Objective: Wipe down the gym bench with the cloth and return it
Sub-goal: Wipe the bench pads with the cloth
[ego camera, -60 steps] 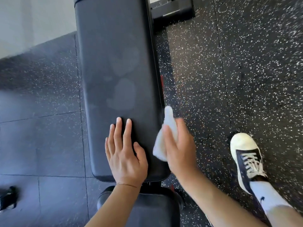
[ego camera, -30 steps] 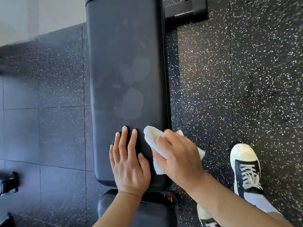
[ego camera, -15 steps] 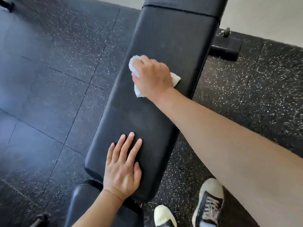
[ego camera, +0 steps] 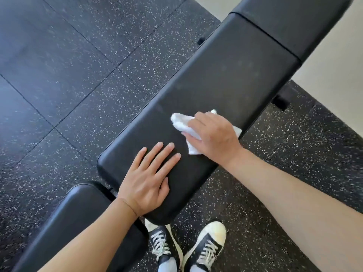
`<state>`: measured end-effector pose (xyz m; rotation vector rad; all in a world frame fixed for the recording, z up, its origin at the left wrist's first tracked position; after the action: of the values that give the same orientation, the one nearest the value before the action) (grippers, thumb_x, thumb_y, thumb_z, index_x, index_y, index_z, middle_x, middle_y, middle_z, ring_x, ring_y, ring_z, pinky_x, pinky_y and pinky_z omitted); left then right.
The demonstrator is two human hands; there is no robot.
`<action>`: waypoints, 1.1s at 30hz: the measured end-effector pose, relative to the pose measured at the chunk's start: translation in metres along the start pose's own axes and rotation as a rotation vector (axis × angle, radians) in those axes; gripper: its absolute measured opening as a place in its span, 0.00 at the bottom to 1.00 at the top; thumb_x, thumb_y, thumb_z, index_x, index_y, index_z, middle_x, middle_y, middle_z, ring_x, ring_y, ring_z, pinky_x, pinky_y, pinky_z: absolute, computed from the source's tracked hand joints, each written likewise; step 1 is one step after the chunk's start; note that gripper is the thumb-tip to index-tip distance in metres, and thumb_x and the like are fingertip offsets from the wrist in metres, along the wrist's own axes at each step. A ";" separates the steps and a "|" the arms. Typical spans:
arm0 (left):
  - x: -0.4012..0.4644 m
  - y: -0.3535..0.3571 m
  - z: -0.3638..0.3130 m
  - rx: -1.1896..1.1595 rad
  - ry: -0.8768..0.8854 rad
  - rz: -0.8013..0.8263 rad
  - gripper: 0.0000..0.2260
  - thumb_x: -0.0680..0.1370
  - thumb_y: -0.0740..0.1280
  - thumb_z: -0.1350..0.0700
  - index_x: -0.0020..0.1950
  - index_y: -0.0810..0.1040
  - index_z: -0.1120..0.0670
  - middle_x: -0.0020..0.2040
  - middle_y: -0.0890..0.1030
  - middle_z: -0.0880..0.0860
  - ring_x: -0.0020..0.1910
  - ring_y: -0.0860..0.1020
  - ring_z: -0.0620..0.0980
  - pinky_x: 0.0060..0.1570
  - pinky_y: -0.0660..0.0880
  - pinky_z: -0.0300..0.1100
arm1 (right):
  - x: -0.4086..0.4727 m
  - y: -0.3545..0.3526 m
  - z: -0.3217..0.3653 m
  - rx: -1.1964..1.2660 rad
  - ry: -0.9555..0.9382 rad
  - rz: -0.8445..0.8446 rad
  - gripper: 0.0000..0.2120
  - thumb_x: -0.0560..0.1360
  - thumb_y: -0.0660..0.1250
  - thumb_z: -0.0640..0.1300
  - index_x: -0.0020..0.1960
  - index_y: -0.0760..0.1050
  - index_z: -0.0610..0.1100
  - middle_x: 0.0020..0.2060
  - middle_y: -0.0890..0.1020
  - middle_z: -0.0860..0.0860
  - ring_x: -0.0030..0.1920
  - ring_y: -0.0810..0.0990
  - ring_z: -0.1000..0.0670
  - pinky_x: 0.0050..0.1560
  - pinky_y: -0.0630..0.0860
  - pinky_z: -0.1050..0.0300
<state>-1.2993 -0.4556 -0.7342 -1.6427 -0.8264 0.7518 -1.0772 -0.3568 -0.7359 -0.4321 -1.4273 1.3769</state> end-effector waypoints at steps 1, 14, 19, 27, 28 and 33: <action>0.000 0.000 -0.001 -0.006 -0.001 0.001 0.30 0.78 0.62 0.54 0.82 0.67 0.49 0.84 0.61 0.52 0.83 0.60 0.57 0.78 0.60 0.62 | 0.001 -0.001 -0.025 -0.058 0.047 0.005 0.11 0.81 0.67 0.50 0.46 0.81 0.44 0.36 0.74 0.48 0.36 0.74 0.44 0.37 0.71 0.50; -0.001 -0.005 0.004 -0.079 0.008 0.042 0.26 0.80 0.62 0.51 0.79 0.71 0.53 0.82 0.66 0.55 0.83 0.60 0.57 0.80 0.58 0.61 | 0.044 0.016 0.066 -0.059 0.379 0.137 0.09 0.77 0.66 0.51 0.47 0.78 0.45 0.40 0.78 0.47 0.38 0.77 0.42 0.35 0.73 0.48; 0.001 -0.019 0.016 -0.044 0.105 0.127 0.25 0.78 0.61 0.51 0.76 0.74 0.53 0.80 0.69 0.55 0.81 0.65 0.59 0.78 0.63 0.60 | 0.046 0.016 0.050 0.020 -0.006 0.198 0.09 0.79 0.68 0.49 0.48 0.80 0.43 0.39 0.77 0.47 0.38 0.78 0.43 0.38 0.75 0.47; -0.004 -0.029 0.049 -0.144 -0.517 -0.025 0.25 0.77 0.65 0.52 0.75 0.73 0.53 0.80 0.67 0.53 0.79 0.65 0.57 0.76 0.62 0.65 | 0.129 0.024 -0.087 -0.280 0.327 0.328 0.22 0.81 0.52 0.58 0.58 0.78 0.46 0.50 0.78 0.46 0.49 0.78 0.43 0.43 0.73 0.50; -0.006 -0.028 0.051 -0.184 -0.628 -0.045 0.26 0.78 0.64 0.52 0.76 0.71 0.53 0.80 0.67 0.53 0.79 0.66 0.57 0.76 0.61 0.65 | 0.138 0.030 -0.083 -0.286 0.356 0.310 0.23 0.80 0.52 0.58 0.55 0.78 0.44 0.48 0.78 0.45 0.47 0.78 0.42 0.41 0.70 0.51; -0.005 -0.019 0.039 -0.294 -0.973 -0.147 0.29 0.79 0.60 0.49 0.80 0.66 0.56 0.79 0.68 0.57 0.79 0.65 0.59 0.80 0.57 0.59 | 0.151 0.067 0.020 -0.003 0.039 0.204 0.13 0.78 0.67 0.53 0.44 0.77 0.44 0.40 0.77 0.45 0.40 0.76 0.42 0.41 0.69 0.49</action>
<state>-1.3364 -0.4355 -0.7234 -1.3915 -1.7834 1.4005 -1.1770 -0.2245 -0.7265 -0.6172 -1.3829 1.5199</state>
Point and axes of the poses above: each hand's wrist, its own x-axis towards the middle knuckle, its own y-axis out of the palm, z = x × y, the point moved 2 cm from there along x, towards the middle knuckle
